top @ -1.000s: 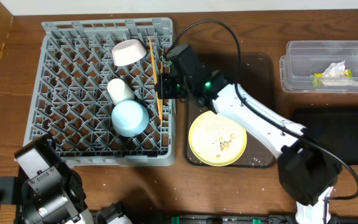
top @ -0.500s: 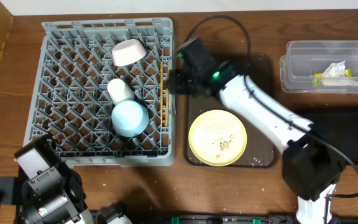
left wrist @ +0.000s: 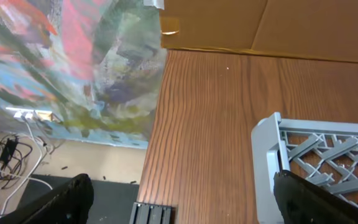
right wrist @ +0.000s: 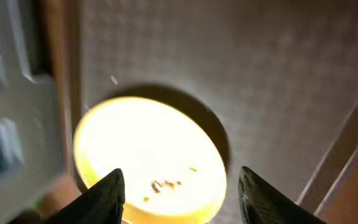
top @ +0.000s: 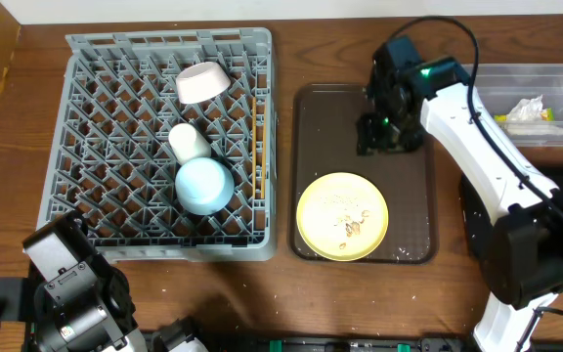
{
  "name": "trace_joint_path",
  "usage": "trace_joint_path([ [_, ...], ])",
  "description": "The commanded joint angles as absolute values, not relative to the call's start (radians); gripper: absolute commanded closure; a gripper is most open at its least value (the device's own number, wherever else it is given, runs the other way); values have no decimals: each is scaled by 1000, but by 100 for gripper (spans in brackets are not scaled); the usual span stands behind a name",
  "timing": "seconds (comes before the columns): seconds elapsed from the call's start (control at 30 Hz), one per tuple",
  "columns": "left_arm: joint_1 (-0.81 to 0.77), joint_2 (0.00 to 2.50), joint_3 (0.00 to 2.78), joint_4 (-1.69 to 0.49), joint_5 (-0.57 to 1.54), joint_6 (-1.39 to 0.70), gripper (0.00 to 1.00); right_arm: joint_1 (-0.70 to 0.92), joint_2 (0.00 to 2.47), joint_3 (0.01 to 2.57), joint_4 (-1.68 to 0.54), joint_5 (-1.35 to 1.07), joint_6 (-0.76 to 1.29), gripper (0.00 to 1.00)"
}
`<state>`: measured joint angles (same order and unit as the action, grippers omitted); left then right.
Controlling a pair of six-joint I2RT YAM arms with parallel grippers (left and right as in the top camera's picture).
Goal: Sort waste into correct bins and load items into the dishwasher
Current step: 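Move the right gripper down to the yellow plate's rim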
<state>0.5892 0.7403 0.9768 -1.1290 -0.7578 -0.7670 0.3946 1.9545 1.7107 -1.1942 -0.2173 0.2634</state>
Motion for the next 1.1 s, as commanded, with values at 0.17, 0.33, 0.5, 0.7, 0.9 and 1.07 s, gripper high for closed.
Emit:
trace_joint_path([
  [0.17,596,739,992,-1134,-763,-783,6,451,1940,1619,-1157,-284,168,49],
  [0.33,596,739,992,-1134,-763,-783,6,479,1941,1594,-1144,-85,246,19],
  [0.5,596,739,992,-1133,-763,-783,6,473,1942,1546,-1143,-62,220,13],
  [0.7,596,739,992,-1133,-763,-783,6,457,1942,1442,-1109,-74,178,18],
  [0.9,596,739,992,-1133,-763,-783,6,457,1942,1393,-1104,-136,155,30],
  [1.07,596,739,992,-1133,-763,-783,6,450,1942,1392,-1089,-107,157,53],
])
